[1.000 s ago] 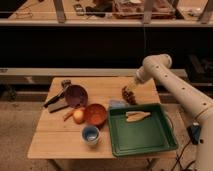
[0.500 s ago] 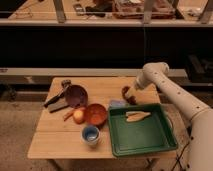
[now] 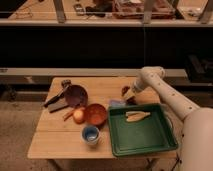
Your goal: Place grapes in tray
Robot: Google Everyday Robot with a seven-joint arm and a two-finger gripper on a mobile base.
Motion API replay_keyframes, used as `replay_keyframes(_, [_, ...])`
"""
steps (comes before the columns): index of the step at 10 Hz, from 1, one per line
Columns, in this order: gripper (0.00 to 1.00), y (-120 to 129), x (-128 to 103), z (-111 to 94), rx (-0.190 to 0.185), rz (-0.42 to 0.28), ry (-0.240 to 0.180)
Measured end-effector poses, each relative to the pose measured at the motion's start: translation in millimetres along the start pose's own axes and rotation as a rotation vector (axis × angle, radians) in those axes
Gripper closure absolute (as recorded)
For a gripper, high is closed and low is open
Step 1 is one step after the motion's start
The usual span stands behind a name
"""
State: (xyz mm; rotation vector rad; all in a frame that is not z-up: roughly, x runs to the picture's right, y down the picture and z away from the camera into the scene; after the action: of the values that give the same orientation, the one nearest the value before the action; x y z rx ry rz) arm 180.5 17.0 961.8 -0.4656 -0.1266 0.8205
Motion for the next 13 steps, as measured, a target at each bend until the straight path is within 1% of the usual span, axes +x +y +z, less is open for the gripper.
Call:
replay_keyframes(1, [0.3, 1, -1, 5, -0.007, 0.004, 0.001])
replay_keyframes(3, [0.52, 5, -4, 18, -0.03, 0.002, 0.007])
replay_keyframes(4, [0.59, 7, -5, 22, -0.038, 0.0, 0.009])
replay_keyframes(5, [0.69, 9, -5, 26, -0.044, -0.002, 0.011])
replay_keyframes(6, [0.84, 12, -3, 27, -0.056, -0.004, 0.016])
replay_keyframes(7, [0.92, 14, -3, 26, -0.066, -0.009, 0.018])
replay_keyframes(8, [0.98, 15, -7, 20, -0.072, -0.015, 0.016])
replay_keyframes(9, [1.0, 15, -12, 9, -0.079, -0.025, 0.014])
replay_keyframes(11, [1.0, 11, -16, -25, -0.08, -0.046, 0.015])
replay_keyframes(13, [1.0, 5, -19, -85, -0.074, -0.078, 0.016])
